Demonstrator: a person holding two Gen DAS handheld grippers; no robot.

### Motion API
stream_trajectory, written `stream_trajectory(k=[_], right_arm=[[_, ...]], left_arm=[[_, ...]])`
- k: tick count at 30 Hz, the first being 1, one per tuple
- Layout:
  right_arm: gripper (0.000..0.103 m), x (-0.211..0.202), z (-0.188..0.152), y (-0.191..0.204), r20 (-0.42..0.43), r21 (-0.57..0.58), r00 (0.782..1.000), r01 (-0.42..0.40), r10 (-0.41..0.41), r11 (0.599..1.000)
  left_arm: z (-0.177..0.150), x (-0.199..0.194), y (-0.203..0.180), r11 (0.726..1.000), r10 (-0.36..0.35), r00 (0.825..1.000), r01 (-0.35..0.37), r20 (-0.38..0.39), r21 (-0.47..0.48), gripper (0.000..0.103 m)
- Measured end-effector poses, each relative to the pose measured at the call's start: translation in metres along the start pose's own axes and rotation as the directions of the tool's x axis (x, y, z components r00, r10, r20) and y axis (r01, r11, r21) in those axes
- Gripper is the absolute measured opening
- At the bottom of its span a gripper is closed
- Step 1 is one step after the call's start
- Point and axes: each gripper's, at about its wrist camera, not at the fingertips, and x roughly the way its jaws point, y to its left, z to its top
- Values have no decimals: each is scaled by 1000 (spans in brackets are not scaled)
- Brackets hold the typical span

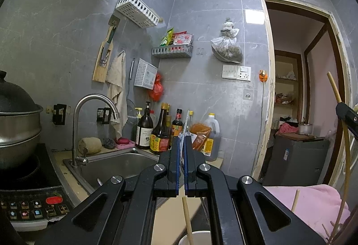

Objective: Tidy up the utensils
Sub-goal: 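Carry the fork in the left tool while the right tool carries the chopstick toward the white caddy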

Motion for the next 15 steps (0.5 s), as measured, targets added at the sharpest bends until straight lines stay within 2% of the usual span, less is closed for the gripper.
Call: stream_trajectory(k=[10,15], right_arm=[[6,-1,7,6,27,-8,1000,-5,5,1000],[6,-1,2,7,12,-35,1000,1,0,999]], left_arm=[[-1,-1,1,1000,0,1000,0,1,-5,1],[-1,-2,1,1000,-1,1000,1,1,-6,1]])
